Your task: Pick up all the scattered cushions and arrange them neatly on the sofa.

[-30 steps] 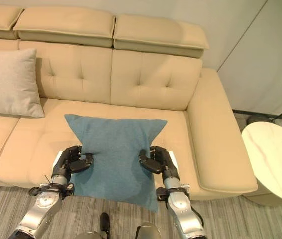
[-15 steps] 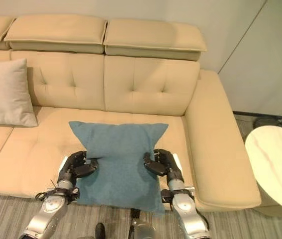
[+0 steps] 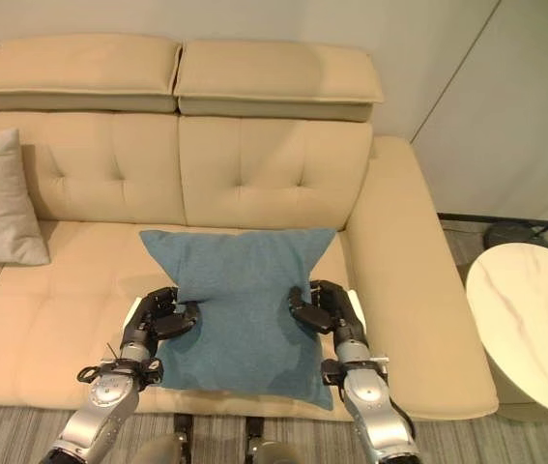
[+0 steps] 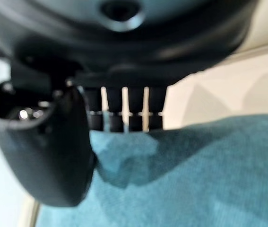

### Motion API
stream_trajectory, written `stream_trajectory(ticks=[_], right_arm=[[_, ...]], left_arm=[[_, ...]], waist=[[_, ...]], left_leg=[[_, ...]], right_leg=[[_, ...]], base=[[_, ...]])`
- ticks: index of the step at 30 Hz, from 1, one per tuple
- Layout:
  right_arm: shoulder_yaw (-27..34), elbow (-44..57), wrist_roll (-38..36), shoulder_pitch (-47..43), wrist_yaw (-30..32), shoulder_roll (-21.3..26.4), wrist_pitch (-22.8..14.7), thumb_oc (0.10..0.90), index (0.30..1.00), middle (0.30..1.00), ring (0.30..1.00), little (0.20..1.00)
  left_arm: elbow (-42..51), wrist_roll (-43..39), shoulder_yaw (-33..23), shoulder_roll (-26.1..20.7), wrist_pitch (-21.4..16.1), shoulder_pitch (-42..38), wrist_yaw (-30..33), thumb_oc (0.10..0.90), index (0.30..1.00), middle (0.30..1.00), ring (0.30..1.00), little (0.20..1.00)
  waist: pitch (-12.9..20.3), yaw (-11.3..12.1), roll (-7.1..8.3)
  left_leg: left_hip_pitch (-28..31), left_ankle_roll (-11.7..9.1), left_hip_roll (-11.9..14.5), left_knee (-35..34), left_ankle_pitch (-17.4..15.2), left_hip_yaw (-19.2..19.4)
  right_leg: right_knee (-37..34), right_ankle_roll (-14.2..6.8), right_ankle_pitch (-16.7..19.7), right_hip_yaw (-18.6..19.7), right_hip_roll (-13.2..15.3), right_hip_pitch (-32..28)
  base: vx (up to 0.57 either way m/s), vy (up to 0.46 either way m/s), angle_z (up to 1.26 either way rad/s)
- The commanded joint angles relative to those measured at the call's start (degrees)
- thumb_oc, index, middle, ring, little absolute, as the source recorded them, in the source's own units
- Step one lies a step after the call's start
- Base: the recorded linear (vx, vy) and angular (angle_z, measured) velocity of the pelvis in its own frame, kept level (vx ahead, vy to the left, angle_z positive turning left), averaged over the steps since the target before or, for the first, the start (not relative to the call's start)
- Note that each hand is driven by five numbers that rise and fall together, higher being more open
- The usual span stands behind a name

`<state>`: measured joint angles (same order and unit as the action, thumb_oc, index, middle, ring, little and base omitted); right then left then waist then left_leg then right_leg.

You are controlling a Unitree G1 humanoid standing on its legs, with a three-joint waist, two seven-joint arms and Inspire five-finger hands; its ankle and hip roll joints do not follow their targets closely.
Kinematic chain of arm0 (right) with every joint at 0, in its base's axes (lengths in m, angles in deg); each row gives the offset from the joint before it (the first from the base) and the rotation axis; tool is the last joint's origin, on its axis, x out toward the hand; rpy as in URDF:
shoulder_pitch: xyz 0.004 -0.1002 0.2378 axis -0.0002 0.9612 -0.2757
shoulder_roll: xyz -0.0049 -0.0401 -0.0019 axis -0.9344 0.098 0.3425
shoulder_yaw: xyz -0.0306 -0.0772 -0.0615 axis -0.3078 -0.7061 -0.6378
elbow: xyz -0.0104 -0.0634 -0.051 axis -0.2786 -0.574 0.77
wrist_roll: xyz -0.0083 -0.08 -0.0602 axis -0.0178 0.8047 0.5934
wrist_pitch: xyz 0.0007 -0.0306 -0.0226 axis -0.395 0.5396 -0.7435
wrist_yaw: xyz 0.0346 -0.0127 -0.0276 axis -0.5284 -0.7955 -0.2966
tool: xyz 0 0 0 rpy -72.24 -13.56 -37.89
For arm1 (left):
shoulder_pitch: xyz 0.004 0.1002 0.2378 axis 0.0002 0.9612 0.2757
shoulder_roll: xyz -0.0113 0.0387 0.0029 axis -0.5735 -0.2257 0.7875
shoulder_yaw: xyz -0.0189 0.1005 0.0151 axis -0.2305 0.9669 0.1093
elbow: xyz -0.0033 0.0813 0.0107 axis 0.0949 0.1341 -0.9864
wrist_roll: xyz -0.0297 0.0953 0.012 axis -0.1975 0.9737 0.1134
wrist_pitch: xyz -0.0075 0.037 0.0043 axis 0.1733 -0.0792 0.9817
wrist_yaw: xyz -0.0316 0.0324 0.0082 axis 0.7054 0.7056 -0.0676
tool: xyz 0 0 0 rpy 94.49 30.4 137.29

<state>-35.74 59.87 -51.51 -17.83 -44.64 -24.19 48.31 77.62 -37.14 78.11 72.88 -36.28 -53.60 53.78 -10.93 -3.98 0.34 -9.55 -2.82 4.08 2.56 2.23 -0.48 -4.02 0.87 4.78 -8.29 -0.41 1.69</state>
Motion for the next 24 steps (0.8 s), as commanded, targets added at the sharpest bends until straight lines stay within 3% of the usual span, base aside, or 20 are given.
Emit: stream_trajectory(ticks=[1, 9, 15, 24], right_arm=[[1.1, 8.4, -1.3, -3.8, -0.3, -2.2, -7.3, 0.400, 0.300, 0.300, 0.300, 0.300], [1.3, 9.2, 0.7, -5.1, 0.7, -3.9, -7.4, 0.400, 0.300, 0.300, 0.300, 0.300], [-0.1, 8.6, 3.5, -11.0, 4.4, -4.7, -8.3, 0.400, 0.300, 0.300, 0.300, 0.300], [-4.6, 2.9, 10.3, -30.8, 15.8, -5.6, -10.4, 0.400, 0.300, 0.300, 0.300, 0.300]], left_arm=[[9.8, -0.3, 0.0, -0.7, -8.3, -4.8, -2.7, 0.400, 0.300, 0.300, 0.300, 0.300], [10.2, 1.6, -1.8, -2.5, -8.6, -6.2, -1.3, 0.400, 0.300, 0.300, 0.300, 0.300], [9.0, 2.9, -1.8, -2.3, -9.7, -11.3, 2.3, 0.400, 0.300, 0.300, 0.300, 0.300], [1.4, 9.1, 2.8, -1.4, -12.7, -31.2, 12.2, 0.400, 0.300, 0.300, 0.300, 0.300]], waist=[[6.8, 1.7, 2.85], [7.7, 1.9, 2.35], [7.1, 1.6, 1.26], [4.5, 1.7, -0.24]], left_leg=[[1.3, 0.4, -3.2, 3.0, -5.8, 1.5], [4.4, 2.4, -4.2, -0.1, -6.5, 4.9], [2.9, 2.7, -4.5, -1.2, -6.3, 6.3], [-7.2, 2.6, -5.0, -0.5, -4.3, 7.0]], right_leg=[[5.6, -5.7, -7.7, 1.8, 4.3, -0.6], [6.4, -7.5, -7.2, 3.7, 6.0, 0.0], [6.2, -8.1, -6.4, 3.8, 6.7, 2.9], [5.7, -8.4, -3.6, 3.9, 7.3, 12.7]], base=[[0.15, 0.159, -0.38], [0.10, 0.117, -0.10], [0.01, 0.044, -0.02], [-0.09, 0.012, -0.10]])
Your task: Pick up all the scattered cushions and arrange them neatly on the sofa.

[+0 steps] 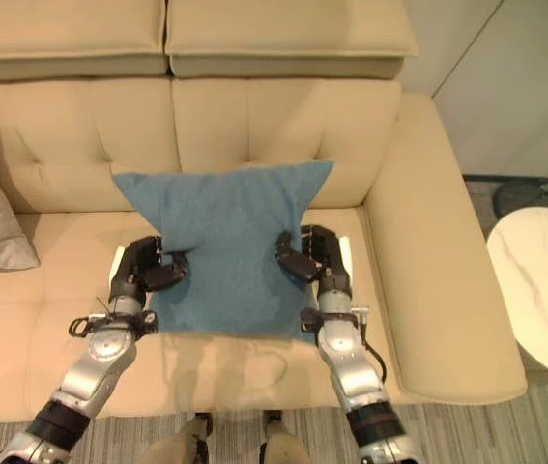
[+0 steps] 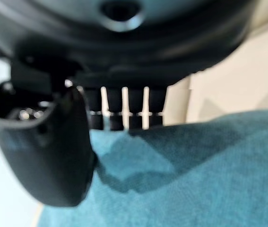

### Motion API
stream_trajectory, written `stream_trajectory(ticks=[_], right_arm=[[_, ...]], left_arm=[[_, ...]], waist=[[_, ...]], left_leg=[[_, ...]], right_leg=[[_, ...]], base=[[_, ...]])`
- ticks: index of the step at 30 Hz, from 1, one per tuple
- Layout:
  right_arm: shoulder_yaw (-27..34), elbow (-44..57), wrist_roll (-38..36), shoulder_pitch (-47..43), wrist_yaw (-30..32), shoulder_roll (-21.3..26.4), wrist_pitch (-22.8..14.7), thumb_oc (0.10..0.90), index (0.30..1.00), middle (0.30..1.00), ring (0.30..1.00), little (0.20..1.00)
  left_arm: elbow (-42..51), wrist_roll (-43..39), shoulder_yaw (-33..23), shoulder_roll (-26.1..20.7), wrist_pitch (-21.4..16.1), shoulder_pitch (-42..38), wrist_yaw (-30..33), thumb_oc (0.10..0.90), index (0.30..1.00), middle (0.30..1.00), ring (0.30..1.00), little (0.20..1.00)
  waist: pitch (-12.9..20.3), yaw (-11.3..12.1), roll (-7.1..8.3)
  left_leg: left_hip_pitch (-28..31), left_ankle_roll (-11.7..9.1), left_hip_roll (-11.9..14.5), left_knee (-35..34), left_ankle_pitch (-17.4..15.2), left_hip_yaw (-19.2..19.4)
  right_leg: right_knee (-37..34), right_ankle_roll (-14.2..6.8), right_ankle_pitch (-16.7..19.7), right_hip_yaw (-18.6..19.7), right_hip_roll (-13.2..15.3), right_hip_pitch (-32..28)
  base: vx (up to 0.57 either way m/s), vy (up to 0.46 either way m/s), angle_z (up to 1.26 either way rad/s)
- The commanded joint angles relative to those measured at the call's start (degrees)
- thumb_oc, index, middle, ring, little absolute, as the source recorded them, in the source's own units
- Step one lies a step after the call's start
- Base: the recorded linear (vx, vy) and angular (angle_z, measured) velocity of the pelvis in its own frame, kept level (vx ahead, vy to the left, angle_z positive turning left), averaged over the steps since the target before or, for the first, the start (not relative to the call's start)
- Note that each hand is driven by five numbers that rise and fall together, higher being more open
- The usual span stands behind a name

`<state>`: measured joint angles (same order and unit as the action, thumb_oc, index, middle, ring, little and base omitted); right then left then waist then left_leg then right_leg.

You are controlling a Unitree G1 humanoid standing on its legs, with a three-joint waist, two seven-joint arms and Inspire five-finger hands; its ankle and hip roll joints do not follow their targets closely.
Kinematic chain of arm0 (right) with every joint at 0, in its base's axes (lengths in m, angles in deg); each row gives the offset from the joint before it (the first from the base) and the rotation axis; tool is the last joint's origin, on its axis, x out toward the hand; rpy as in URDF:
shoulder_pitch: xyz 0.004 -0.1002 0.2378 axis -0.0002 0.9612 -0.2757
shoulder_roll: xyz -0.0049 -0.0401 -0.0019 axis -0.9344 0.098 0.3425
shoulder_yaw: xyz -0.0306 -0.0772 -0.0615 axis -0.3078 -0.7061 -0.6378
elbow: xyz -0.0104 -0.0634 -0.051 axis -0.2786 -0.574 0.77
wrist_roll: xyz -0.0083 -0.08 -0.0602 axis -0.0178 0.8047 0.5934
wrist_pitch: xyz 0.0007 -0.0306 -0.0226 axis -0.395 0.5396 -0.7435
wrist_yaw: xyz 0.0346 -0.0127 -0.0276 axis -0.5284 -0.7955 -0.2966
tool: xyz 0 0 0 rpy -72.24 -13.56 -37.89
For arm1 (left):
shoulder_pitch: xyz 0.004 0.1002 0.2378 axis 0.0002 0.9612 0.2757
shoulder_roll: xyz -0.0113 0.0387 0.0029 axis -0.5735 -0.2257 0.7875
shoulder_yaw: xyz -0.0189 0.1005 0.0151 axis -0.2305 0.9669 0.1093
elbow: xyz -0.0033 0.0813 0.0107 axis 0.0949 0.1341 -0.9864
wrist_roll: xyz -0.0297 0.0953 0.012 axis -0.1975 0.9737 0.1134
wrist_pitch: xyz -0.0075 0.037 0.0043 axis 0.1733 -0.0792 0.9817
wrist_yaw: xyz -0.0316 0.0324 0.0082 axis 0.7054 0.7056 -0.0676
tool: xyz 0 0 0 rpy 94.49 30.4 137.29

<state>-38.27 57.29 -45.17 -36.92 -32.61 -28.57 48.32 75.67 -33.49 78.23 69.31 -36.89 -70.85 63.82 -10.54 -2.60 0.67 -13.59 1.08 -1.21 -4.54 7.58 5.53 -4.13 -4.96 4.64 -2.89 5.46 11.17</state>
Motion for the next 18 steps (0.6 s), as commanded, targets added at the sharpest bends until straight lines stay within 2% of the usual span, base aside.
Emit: stream_trajectory(ticks=[1, 3, 4, 6, 7, 11, 15, 16, 17, 18], right_arm=[[-2.5, 4.3, 4.9, -14.8, 5.6, -0.8, -10.4, 0.400, 0.300, 0.300, 0.300, 0.300], [-3.2, 1.5, 7.2, -20.9, 9.0, 0.4, -10.1, 0.400, 0.300, 0.300, 0.300, 0.300], [-4.0, -1.9, 9.1, -28.5, 12.7, 1.8, -9.5, 0.400, 0.300, 0.300, 0.300, 0.300], [-4.5, -4.9, 10.2, -34.1, 15.0, 3.1, -8.7, 0.400, 0.300, 0.300, 0.300, 0.300], [-4.5, -5.1, 10.1, -34.4, 15.1, 3.2, -8.8, 0.400, 0.300, 0.300, 0.300, 0.300], [-6.2, -13.5, 10.8, -47.1, 19.8, 6.4, -7.4, 0.400, 0.300, 0.300, 0.300, 0.300], [-7.8, -18.3, 10.4, -53.3, 21.4, 7.8, -7.1, 0.400, 0.300, 0.300, 0.300, 0.300], [-9.2, -21.8, 10.0, -56.2, 21.9, 8.3, -6.3, 0.428, 0.342, 0.342, 0.342, 0.342], [-10.2, -24.0, 9.7, -57.5, 21.7, 8.7, -5.9, 0.577, 0.566, 0.566, 0.566, 0.566], [-11.1, -26.1, 9.2, -59.1, 21.6, 9.0, -5.5, 0.800, 0.900, 0.900, 0.900, 0.900]], left_arm=[[1.6, 6.0, 3.4, 1.9, -12.3, -17.4, 3.5, 0.400, 0.300, 0.300, 0.300, 0.300], [-1.8, 6.8, 4.2, 1.5, -12.6, -23.6, 6.2, 0.400, 0.300, 0.300, 0.300, 0.300], [-5.9, 6.8, 5.5, 1.0, -13.1, -31.1, 8.7, 0.400, 0.300, 0.300, 0.300, 0.300], [-9.3, 6.7, 6.2, 0.2, -13.2, -36.5, 10.2, 0.400, 0.300, 0.300, 0.300, 0.300], [-9.5, 6.7, 6.2, 0.2, -13.3, -36.8, 10.2, 0.400, 0.300, 0.300, 0.300, 0.300], [-17.5, 6.4, 8.3, -0.9, -13.3, -49.9, 12.0, 0.400, 0.300, 0.300, 0.300, 0.300], [-23.1, 5.3, 9.4, -1.7, -13.3, -56.0, 12.0, 0.400, 0.300, 0.300, 0.300, 0.300], [-26.5, 4.6, 10.5, -2.4, -13.0, -59.4, 11.4, 0.580, 0.571, 0.571, 0.571, 0.571], [-28.6, 4.3, 11.4, -3.1, -12.5, -61.2, 11.0, 0.717, 0.775, 0.775, 0.775, 0.775], [-30.3, 4.0, 11.8, -3.5, -12.3, -62.5, 10.6, 0.800, 0.900, 0.900, 0.900, 0.900]], waist=[[3.7, 0.3, -0.74], [3.1, 0.3, -0.94], [2.8, 0.4, -1.18], [2.5, 0.5, -1.36], [2.5, 0.5, -1.36], [1.5, 0.9, -2.11], [1.1, 1.0, -2.29], [0.9, 1.1, -2.36], [0.8, 1.1, -2.37], [0.6, 1.1, -2.37]], left_leg=[[-4.0, -1.5, 0.3, 6.4, -9.1, 0.9], [-5.4, -1.8, 0.3, 5.8, -8.3, 0.8], [-6.6, -2.2, 0.4, 4.2, -6.9, 0.8], [-7.3, -2.7, 0.4, 3.0, -5.9, 0.5], [-7.6, -2.7, 0.4, 2.9, -5.5, 0.5], [-8.9, -3.7, 0.6, 0.8, -3.9, -0.3], [-10.1, -4.0, 0.7, 0.2, -3.0, -0.7], [-10.9, -4.2, 0.8, -0.1, -2.7, -0.9], [-11.1, -4.3, 0.8, -0.1, -2.8, -1.0], [-11.5, -4.4, 0.9, -0.3, -2.5, -1.1]], right_leg=[[5.8, -2.6, -3.1, -1.6, 1.4, 4.2], [5.7, -2.8, -2.8, -1.7, 1.4, 5.9], [5.4, -2.9, -2.3, -1.9, 1.3, 7.6], [5.0, -3.0, -1.9, -1.9, 1.1, 8.6], [4.9, -2.9, -1.6, -1.9, 1.1, 8.9], [4.0, -3.3, -1.1, -2.3, 0.7, 10.9], [3.4, -3.4, -0.3, -2.2, 0.4, 12.2], [2.9, -3.5, 0.0, -2.1, 0.2, 12.9], [2.8, -3.6, 0.0, -2.1, 0.0, 13.2], [2.6, -3.7, 0.3, -2.1, -0.1, 13.7]], base=[[-0.05, -0.004, 0.06], [-0.06, -0.022, 0.03], [-0.04, -0.034, 0.06], [-0.03, -0.026, 0.04], [-0.01, -0.018, 0.06], [-0.01, -0.028, 0.11], [-0.01, -0.030, 0.03], [0.00, -0.041, 0.04], [0.00, -0.030, 0.05], [0.00, -0.014, 0.04]])
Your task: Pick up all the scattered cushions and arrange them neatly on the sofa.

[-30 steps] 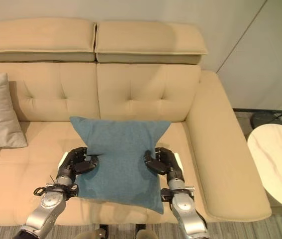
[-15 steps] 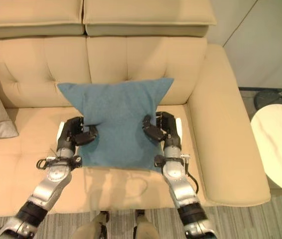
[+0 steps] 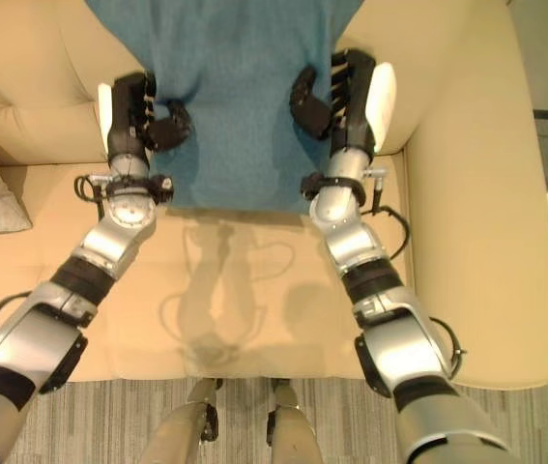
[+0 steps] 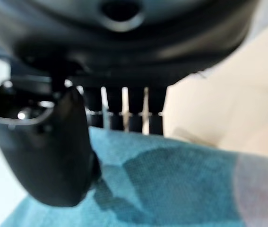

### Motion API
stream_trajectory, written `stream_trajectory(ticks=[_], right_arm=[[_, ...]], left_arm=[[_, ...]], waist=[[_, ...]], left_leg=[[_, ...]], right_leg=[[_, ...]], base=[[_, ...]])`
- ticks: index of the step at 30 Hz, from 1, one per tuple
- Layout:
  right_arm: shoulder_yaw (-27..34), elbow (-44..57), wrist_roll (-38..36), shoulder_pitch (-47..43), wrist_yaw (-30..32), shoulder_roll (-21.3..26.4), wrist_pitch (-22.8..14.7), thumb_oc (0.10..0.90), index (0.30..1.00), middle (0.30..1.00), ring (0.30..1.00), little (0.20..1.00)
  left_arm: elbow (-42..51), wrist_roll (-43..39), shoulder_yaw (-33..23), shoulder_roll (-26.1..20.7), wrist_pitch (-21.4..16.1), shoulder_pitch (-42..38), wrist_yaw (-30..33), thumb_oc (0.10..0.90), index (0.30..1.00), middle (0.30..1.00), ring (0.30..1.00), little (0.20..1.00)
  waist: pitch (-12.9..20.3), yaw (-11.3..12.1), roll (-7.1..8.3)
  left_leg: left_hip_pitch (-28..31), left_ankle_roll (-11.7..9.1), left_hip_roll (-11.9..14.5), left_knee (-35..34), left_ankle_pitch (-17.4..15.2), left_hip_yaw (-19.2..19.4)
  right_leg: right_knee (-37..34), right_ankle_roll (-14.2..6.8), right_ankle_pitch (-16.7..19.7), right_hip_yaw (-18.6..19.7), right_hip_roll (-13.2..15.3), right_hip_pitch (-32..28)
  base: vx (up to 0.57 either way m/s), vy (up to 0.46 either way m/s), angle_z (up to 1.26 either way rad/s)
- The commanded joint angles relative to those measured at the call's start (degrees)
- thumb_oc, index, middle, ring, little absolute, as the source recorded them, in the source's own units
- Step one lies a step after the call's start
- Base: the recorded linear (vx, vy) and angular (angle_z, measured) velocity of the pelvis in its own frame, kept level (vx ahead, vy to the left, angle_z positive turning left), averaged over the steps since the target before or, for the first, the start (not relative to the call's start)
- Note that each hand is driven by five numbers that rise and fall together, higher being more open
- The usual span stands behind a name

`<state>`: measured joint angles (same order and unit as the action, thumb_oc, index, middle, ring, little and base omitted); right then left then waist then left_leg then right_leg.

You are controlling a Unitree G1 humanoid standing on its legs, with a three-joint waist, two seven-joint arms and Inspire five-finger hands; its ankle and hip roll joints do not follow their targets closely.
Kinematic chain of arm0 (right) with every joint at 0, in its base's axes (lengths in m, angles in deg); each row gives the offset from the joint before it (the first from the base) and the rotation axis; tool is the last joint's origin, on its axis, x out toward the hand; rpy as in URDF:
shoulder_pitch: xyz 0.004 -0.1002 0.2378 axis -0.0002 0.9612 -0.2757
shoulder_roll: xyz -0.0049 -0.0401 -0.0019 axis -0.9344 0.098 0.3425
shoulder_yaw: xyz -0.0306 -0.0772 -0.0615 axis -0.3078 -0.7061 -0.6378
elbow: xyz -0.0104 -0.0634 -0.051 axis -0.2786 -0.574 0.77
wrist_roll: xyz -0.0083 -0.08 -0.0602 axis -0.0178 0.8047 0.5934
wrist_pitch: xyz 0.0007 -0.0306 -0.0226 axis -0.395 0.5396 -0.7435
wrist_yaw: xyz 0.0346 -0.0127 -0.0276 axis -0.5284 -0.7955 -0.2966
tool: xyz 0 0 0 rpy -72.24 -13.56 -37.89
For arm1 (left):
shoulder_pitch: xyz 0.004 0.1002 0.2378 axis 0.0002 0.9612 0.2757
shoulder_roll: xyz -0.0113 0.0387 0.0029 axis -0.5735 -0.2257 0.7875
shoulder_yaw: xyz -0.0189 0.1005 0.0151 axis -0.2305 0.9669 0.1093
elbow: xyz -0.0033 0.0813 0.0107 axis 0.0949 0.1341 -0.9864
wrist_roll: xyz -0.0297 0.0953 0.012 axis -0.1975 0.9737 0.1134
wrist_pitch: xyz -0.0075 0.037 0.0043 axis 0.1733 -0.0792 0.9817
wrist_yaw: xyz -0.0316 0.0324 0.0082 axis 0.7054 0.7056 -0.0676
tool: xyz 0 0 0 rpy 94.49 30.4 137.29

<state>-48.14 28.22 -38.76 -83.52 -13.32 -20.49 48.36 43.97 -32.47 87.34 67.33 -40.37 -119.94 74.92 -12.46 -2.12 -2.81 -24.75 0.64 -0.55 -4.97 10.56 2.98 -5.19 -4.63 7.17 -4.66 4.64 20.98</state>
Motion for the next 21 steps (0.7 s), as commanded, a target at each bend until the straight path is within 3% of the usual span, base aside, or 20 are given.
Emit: stream_trajectory(ticks=[1, 4, 13, 21], right_arm=[[-1.3, 2.8, 2.7, -12.7, 2.3, 0.9, -5.7, 0.800, 0.900, 0.900, 0.900, 0.900], [-4.3, -3.1, -0.4, -15.6, 0.0, 2.0, -3.9, 0.800, 0.900, 0.900, 0.900, 0.900], [-8.1, -10.6, -2.6, -14.4, -5.2, 3.2, -1.1, 0.800, 0.900, 0.900, 0.900, 0.900], [-7.7, -9.5, -3.2, -11.6, -7.0, 4.8, -0.2, 0.800, 0.900, 0.900, 0.900, 0.900]], left_arm=[[1.3, 2.9, 2.7, -1.5, -8.9, -13.6, -0.5, 0.800, 0.900, 0.900, 0.900, 0.900], [-2.6, -0.8, 2.5, -2.3, -8.8, -15.4, -2.0, 0.800, 0.900, 0.900, 0.900, 0.900], [-7.4, -5.3, 0.4, -2.4, -7.6, -10.0, -5.3, 0.800, 0.900, 0.900, 0.900, 0.900], [-7.0, -7.8, -3.1, -4.6, -7.2, -4.6, -6.5, 0.800, 0.900, 0.900, 0.900, 0.900]], waist=[[2.5, 0.6, 1.09], [1.7, 0.5, 1.06], [0.5, 0.6, 1.30], [0.0, 0.9, 1.36]], left_leg=[[-0.4, -3.9, 0.3, 0.2, -5.5, 1.5], [-1.6, -4.2, 0.4, 0.0, -4.9, 1.3], [-2.1, -4.8, 0.7, 0.0, -4.1, 0.5], [-1.8, -5.2, 0.9, 0.0, -3.9, 0.1]], right_leg=[[3.7, -4.0, -2.3, -0.4, 0.8, 3.9], [3.2, -4.0, -1.8, -0.3, 0.2, 4.8], [2.9, -3.5, -1.6, -0.5, -0.4, 5.5], [2.9, -3.2, -1.8, -0.8, -0.9, 5.1]], base=[[-0.02, -0.026, 0.03], [-0.01, -0.023, -0.11], [-0.01, -0.027, 0.08], [-0.01, -0.010, 0.00]])
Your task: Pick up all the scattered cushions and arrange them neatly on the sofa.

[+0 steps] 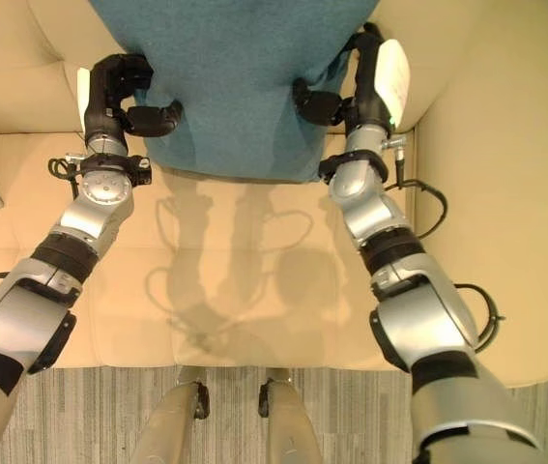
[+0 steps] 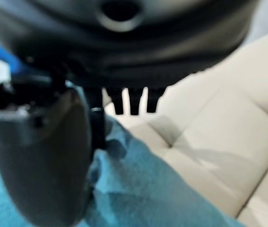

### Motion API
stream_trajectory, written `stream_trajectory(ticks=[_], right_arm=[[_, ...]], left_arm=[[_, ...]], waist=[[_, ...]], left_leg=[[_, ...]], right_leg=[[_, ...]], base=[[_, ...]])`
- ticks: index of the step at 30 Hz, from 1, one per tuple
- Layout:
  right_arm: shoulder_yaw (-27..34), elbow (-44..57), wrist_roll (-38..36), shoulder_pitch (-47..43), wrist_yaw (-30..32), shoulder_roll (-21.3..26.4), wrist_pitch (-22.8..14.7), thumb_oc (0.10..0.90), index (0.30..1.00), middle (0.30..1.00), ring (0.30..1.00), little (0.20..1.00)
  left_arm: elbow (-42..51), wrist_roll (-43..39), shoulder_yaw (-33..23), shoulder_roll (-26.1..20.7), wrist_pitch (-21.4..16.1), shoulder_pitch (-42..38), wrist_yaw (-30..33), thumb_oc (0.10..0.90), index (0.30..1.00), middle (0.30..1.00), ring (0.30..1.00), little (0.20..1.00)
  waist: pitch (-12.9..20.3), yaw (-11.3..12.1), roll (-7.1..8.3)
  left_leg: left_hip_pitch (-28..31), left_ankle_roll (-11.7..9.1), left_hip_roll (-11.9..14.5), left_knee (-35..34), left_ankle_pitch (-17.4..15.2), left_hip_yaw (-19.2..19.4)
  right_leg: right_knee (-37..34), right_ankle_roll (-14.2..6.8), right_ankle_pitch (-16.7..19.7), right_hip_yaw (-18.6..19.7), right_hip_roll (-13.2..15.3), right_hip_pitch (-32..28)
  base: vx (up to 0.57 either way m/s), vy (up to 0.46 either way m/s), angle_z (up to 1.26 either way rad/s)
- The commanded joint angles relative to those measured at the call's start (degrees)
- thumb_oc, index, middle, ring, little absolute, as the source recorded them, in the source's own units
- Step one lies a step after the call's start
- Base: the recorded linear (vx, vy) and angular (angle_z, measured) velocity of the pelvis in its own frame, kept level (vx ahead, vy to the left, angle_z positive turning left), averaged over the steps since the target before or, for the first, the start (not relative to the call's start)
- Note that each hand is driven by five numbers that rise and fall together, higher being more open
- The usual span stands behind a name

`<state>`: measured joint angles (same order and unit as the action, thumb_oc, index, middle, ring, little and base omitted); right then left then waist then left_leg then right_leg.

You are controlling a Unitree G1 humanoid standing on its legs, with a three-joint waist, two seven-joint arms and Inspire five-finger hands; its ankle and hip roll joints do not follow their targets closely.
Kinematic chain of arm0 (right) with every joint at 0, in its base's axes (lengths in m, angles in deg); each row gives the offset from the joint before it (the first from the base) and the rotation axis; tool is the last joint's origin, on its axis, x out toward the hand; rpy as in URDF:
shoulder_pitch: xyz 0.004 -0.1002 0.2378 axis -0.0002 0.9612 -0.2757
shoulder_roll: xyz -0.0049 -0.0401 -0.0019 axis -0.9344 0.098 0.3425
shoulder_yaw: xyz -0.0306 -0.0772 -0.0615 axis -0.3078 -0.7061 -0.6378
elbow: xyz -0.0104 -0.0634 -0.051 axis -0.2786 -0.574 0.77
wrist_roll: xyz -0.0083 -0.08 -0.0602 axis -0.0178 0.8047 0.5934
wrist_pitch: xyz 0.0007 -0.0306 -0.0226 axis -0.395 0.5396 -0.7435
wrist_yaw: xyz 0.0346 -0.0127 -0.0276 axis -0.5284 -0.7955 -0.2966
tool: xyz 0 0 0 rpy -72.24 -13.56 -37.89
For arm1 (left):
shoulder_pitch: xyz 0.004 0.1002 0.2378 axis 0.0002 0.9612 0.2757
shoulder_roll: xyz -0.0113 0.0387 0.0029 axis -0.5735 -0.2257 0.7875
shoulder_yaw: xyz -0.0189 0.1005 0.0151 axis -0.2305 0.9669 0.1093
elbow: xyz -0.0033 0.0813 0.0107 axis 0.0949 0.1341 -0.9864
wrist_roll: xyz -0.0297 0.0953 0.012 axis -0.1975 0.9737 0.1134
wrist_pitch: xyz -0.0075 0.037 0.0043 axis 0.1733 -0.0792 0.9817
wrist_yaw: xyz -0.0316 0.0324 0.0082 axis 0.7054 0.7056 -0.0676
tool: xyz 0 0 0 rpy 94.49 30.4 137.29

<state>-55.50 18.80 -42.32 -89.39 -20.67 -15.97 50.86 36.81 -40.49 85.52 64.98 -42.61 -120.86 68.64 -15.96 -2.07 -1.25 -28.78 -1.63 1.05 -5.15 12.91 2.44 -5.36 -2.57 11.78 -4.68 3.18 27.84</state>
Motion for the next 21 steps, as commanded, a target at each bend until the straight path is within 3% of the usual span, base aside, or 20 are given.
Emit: stream_trajectory(ticks=[1, 7, 13, 17, 21], right_arm=[[-0.3, 0.0, 0.4, -5.8, 0.3, 0.3, -2.7, 0.800, 0.900, 0.900, 0.900, 0.900], [3.3, 6.5, 0.1, 0.0, -0.7, 4.6, -2.8, 0.800, 0.900, 0.900, 0.900, 0.900], [8.1, 13.9, 0.7, 8.1, -1.7, 6.9, -3.3, 0.800, 0.900, 0.900, 0.900, 0.900], [14.9, 22.9, 1.2, 21.8, -4.4, 7.0, -4.9, 0.800, 0.900, 0.900, 0.900, 0.900], [17.8, 27.3, 0.6, 32.0, -8.2, 5.4, -5.8, 0.800, 0.900, 0.900, 0.900, 0.900]], left_arm=[[0.2, 0.2, -1.3, -2.3, -4.9, -3.7, -0.2, 0.800, 0.900, 0.900, 0.900, 0.900], [6.3, -0.2, -4.7, -6.4, -5.6, 2.6, -1.0, 0.800, 0.900, 0.900, 0.900, 0.900], [13.4, 0.9, -8.5, -7.8, -5.9, 10.9, -1.4, 0.800, 0.900, 0.900, 0.900, 0.900], [22.3, 4.9, -12.8, -7.2, -5.6, 23.8, -3.1, 0.800, 0.900, 0.900, 0.900, 0.900], [26.9, 7.9, -14.7, -5.9, -4.9, 32.7, -4.7, 0.800, 0.900, 0.900, 0.900, 0.900]], waist=[[3.5, 0.9, -0.20], [4.5, 1.0, 0.03], [5.9, 1.0, 0.33], [7.0, 0.8, 0.63], [7.7, 0.7, 1.04]], left_leg=[[2.2, -2.9, -0.7, 0.1, -6.3, 0.7], [4.5, -3.0, -0.6, 0.1, -6.7, 0.8], [6.4, -2.9, -0.4, 0.1, -7.4, 1.0], [9.2, -2.7, 0.0, 0.1, -8.3, 1.3], [11.1, -2.6, 0.1, 0.1, -8.7, 1.4]], right_leg=[[3.0, -5.3, -6.5, -0.8, 0.6, -1.8], [2.6, -5.1, -6.8, -1.0, 0.5, -4.3], [2.2, -4.9, -7.4, -1.2, 0.6, -6.6], [2.0, -4.7, -8.2, -1.3, 0.5, -9.6], [1.6, -4.7, -8.5, -1.6, 0.6, -11.9]], base=[[-0.01, -0.011, -0.04], [0.00, -0.007, -0.03], [0.00, 0.000, 0.00], [0.02, -0.004, 0.05], [0.01, -0.013, 0.05]])
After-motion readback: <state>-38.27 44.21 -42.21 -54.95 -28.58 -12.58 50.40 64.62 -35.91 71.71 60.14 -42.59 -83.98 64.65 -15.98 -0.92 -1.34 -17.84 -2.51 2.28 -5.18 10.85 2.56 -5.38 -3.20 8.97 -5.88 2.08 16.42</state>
